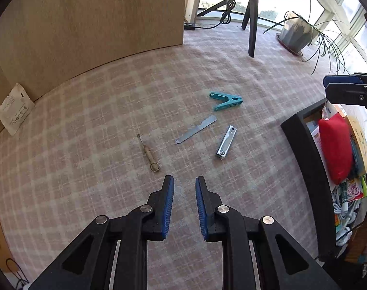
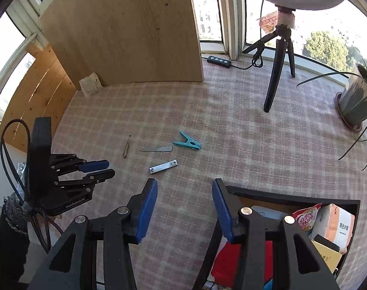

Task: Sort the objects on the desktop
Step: 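Move both tools back to the screwdriver and teal clothespin on the table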

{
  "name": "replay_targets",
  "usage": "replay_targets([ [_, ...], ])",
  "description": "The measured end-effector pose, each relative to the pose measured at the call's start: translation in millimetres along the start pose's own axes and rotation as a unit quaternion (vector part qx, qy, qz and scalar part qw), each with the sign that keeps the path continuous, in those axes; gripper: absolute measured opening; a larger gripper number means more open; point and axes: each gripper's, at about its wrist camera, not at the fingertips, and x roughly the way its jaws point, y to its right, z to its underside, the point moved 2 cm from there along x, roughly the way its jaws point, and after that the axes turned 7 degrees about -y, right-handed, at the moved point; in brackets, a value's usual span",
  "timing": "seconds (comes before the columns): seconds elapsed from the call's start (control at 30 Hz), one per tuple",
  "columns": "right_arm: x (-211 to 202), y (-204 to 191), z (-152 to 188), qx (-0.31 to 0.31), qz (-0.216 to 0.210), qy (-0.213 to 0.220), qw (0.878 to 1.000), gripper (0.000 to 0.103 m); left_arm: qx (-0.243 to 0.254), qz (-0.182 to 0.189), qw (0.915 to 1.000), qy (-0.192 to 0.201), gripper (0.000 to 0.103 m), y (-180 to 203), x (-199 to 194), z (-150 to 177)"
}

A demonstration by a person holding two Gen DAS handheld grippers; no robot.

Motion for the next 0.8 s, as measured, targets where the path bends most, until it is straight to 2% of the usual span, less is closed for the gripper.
replay_targets([
  [0.13,58,-2,-36,-0.013,0.013,-0.057,0.998,0.043,-0.03,0.004,0.9995,-0.014,0.02,-21,19,-11],
  [0.33,118,5,-55,-0.035,0.053,-0.109,0.992,0.043,-0.05,0.013,0.9981,-0.033,0.02,-29,45,-26],
  [0.53,136,13,-60,-0.046,0.075,-0.116,0.989,0.043,-0.048,-0.004,0.9983,-0.031,0.02,-27,54,-32],
  [0.7,138,12,-61,-0.055,0.06,-0.11,0.991,0.043,-0.037,-0.026,0.9987,-0.025,0.011,-25,55,-29],
  [0.8,137,9,-58,-0.067,0.042,-0.111,0.991,0.043,-0.03,-0.028,0.9989,-0.021,0.01,-27,52,-23],
])
